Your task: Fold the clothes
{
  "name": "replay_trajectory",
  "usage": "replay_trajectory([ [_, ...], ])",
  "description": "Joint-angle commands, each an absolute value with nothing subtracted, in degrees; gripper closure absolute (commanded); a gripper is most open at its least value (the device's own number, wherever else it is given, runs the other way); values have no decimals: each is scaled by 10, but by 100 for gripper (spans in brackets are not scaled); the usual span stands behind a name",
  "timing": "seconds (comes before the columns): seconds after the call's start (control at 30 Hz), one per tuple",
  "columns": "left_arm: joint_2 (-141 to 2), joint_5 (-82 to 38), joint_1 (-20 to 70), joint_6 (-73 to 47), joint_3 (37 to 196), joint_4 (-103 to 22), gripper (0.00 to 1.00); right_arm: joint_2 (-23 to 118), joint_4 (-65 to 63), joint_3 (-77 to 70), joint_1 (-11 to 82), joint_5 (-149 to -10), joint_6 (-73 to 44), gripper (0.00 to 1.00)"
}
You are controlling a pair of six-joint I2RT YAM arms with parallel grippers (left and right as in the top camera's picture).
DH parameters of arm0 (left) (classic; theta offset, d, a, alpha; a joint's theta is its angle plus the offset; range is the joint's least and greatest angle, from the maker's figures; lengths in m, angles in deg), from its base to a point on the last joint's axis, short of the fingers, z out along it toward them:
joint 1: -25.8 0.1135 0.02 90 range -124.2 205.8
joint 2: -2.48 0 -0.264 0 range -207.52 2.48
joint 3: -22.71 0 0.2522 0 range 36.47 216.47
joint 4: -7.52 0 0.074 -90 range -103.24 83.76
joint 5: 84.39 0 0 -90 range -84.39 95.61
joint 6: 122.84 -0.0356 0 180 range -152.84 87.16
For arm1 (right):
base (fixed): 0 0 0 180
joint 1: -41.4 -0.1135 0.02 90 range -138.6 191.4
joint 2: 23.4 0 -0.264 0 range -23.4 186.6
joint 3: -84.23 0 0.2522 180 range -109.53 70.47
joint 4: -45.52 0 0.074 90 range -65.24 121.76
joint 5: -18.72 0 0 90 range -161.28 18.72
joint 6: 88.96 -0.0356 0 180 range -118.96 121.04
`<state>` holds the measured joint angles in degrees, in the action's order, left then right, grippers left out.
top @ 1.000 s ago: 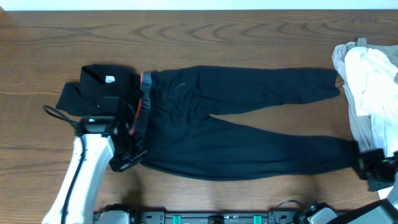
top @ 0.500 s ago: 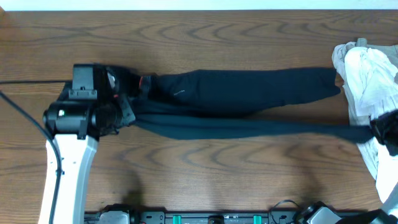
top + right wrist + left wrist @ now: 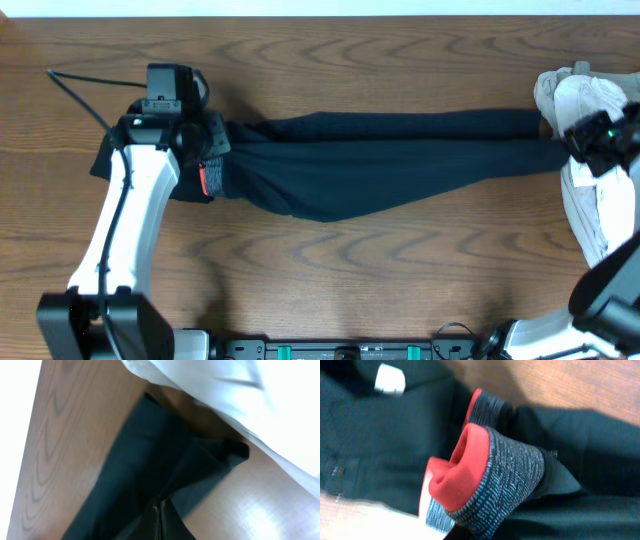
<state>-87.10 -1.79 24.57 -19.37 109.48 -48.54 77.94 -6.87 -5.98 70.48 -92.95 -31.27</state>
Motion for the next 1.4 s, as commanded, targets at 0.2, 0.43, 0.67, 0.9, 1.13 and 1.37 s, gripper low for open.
replay_trajectory([
  [0.2, -950, -19, 248, -213, 1107, -374, 94, 894, 43, -124, 657, -947, -388, 98],
  [0.43, -970, -3, 251, -216, 1116, -326, 29, 919, 123, -124, 651, -969, -334, 43],
  [0.67, -946, -3, 264, -237, 1188, -459, 27, 911, -81, -138, 702, -1056, -156, 40],
  [0.9, -888, -14, 264, -243, 1199, -555, 27, 913, -142, -130, 699, -905, -93, 34],
  [1.13, -815, -19, 264, -243, 1199, -604, 27, 936, -104, -120, 686, -824, -137, 26],
  [1.37, -784, -19, 264, -243, 1199, -623, 25, 979, -71, -119, 680, -844, -138, 26],
])
